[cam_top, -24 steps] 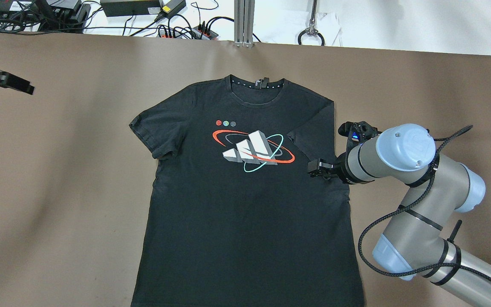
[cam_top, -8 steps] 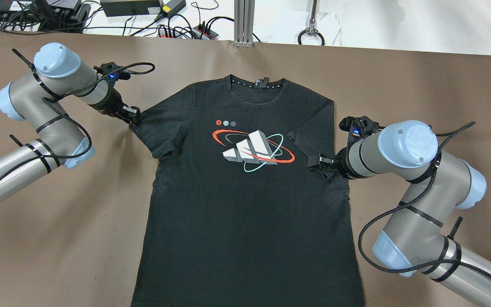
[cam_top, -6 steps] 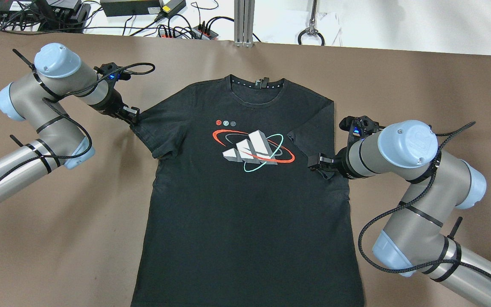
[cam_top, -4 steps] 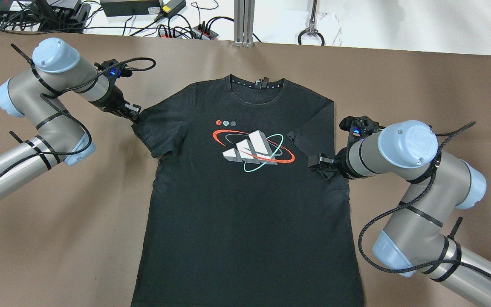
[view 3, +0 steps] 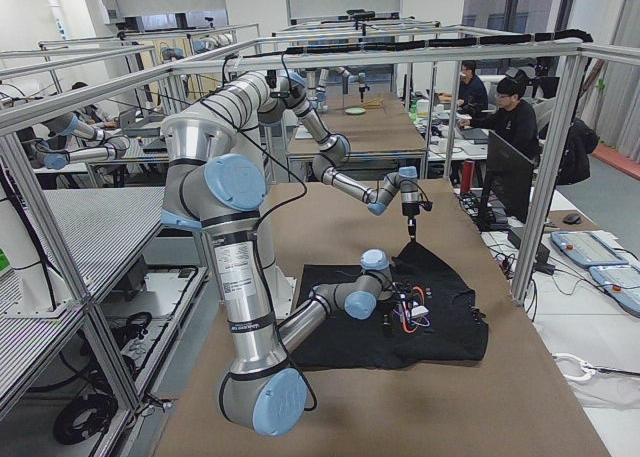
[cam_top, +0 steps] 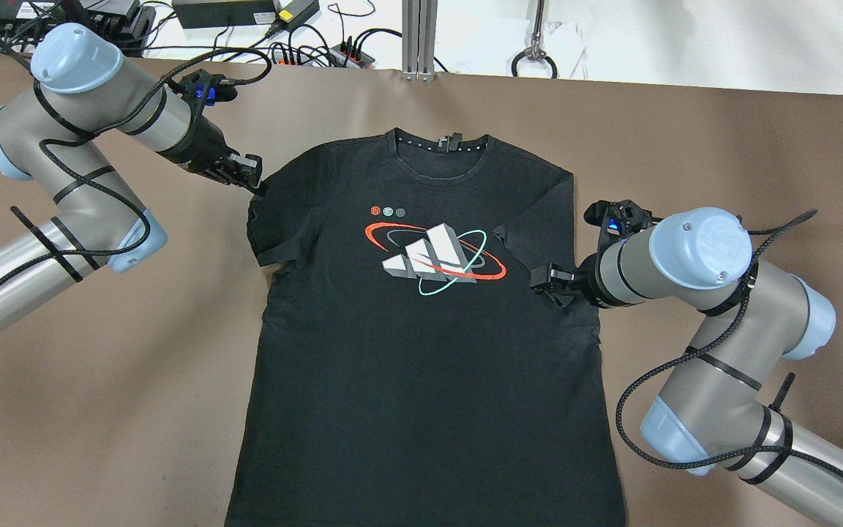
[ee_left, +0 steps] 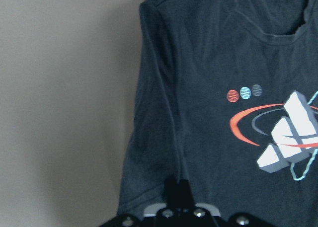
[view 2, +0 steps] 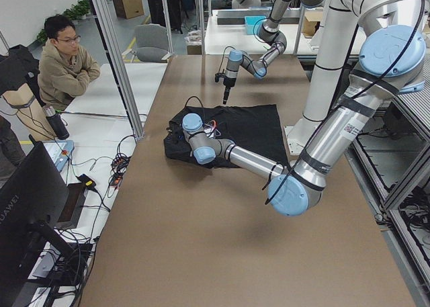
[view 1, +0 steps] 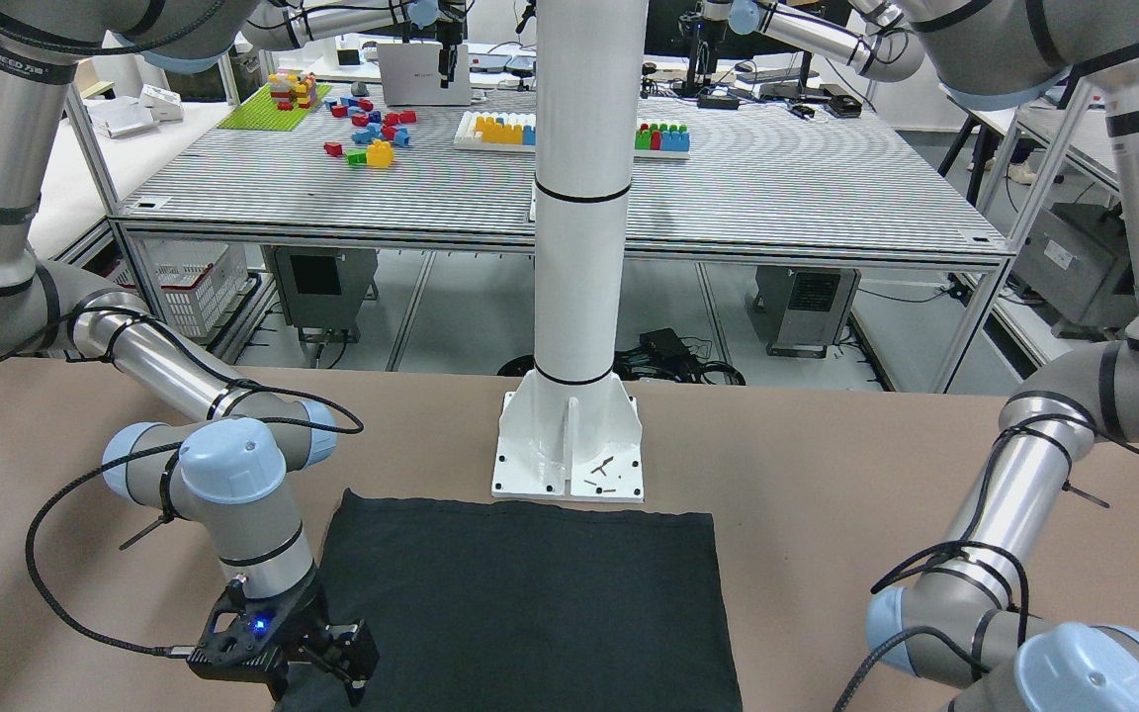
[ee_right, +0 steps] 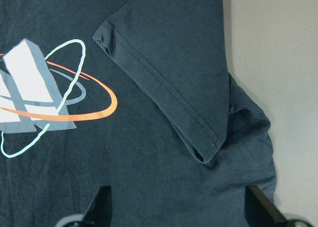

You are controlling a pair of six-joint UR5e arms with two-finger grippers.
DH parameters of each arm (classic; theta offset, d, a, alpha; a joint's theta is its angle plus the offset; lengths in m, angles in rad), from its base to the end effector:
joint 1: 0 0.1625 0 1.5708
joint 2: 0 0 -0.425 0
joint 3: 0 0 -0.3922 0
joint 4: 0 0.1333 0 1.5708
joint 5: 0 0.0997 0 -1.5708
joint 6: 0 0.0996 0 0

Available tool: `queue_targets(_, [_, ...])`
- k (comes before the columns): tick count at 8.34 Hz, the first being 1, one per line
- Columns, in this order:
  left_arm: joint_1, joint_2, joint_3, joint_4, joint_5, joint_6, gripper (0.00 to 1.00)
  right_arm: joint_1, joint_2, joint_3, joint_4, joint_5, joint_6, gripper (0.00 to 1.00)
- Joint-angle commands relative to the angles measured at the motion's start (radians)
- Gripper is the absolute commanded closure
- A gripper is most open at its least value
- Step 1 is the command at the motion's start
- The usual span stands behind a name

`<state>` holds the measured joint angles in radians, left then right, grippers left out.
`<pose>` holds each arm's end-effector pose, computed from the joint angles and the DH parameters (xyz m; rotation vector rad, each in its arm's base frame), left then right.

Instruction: Fold clothes

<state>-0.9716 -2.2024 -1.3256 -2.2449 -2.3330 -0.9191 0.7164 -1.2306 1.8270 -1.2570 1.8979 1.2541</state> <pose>0.3560 -0.6357 0.3059 0.2549 1.1835 0.1238 -0.3875 -0.4717 0.3220 0.1812 -0.9355 0.2203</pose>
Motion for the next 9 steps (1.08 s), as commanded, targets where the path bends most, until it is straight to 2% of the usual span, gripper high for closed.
queue_targets(1, [0.095,-0.055,-0.023,0.001,0.094,-0.148,1.00,0.003,-0.003,-0.003,-0.001,0.001,-0.001,0.06])
queue_targets(2, [0.124,-0.092,0.023,-0.005,0.172,-0.152,1.00,0.003,-0.004,-0.009,0.001,0.001,-0.001,0.05])
queue_targets(4, [0.129,-0.196,0.144,-0.010,0.193,-0.172,1.00,0.003,-0.006,-0.011,-0.001,0.001,-0.001,0.05])
queue_targets(6, [0.131,-0.253,0.225,-0.013,0.250,-0.175,1.00,0.003,-0.006,-0.020,0.001,0.001,-0.001,0.06])
queue_targets(9, [0.171,-0.224,0.223,-0.048,0.261,-0.196,1.00,0.002,-0.003,-0.032,0.002,-0.006,-0.001,0.06])
